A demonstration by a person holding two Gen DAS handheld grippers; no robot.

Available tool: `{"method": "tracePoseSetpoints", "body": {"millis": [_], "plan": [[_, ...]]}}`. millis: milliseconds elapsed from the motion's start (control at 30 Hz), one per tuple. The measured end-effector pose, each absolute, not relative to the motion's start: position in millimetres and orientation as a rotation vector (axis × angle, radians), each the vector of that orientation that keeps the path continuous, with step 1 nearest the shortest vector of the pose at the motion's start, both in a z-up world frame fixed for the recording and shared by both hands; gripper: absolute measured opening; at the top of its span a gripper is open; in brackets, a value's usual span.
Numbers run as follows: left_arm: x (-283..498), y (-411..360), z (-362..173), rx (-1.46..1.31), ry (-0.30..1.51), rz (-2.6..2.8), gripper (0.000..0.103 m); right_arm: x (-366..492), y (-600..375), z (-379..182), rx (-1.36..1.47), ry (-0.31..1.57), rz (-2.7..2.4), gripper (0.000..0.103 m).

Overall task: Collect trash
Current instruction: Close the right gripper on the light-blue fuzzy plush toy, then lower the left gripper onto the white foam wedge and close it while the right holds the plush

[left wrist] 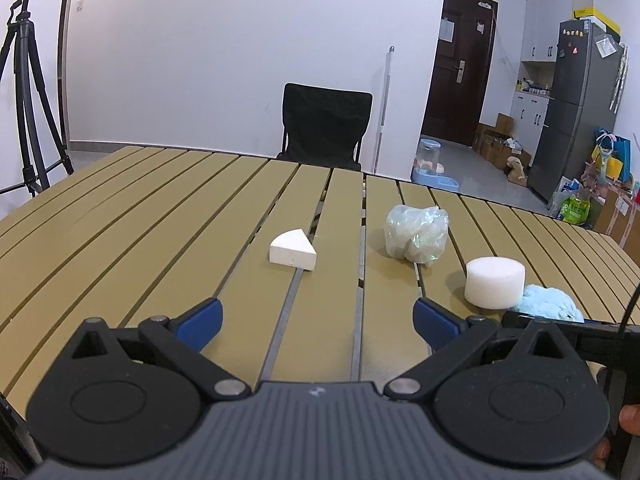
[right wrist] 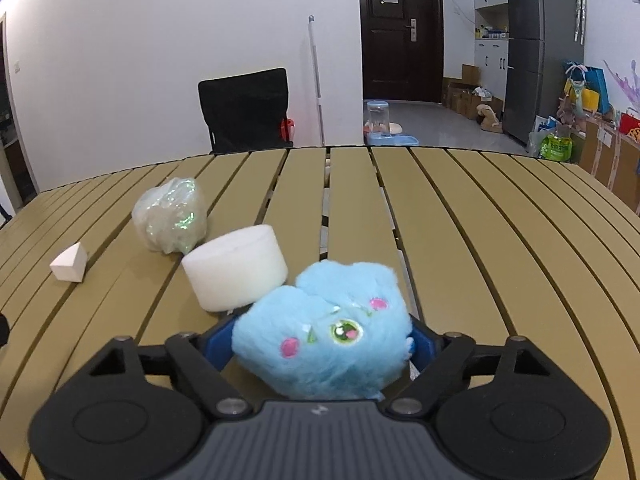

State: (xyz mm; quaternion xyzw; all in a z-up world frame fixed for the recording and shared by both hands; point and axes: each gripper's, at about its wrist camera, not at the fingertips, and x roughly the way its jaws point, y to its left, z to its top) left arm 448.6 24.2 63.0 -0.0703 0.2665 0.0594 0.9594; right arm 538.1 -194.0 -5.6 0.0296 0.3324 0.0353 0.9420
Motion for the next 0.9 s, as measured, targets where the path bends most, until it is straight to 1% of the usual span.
{"method": "tracePoseSetpoints", "body": {"millis": [200,600,900], "plan": [[449,24,65,-0.14,0.538,0.118,0.103,532,-198,-3,0.045,0.662,0.07,0.081],[457,20,65,-0.148,0.531,0.113,0.103,522,-242,14,0.156,0.578,-0.003,0.08],[464,19,67,-0.189,0.531,0.097,0.103,519,-267,16,0.221,0.561,-0.021,0.08]]}}
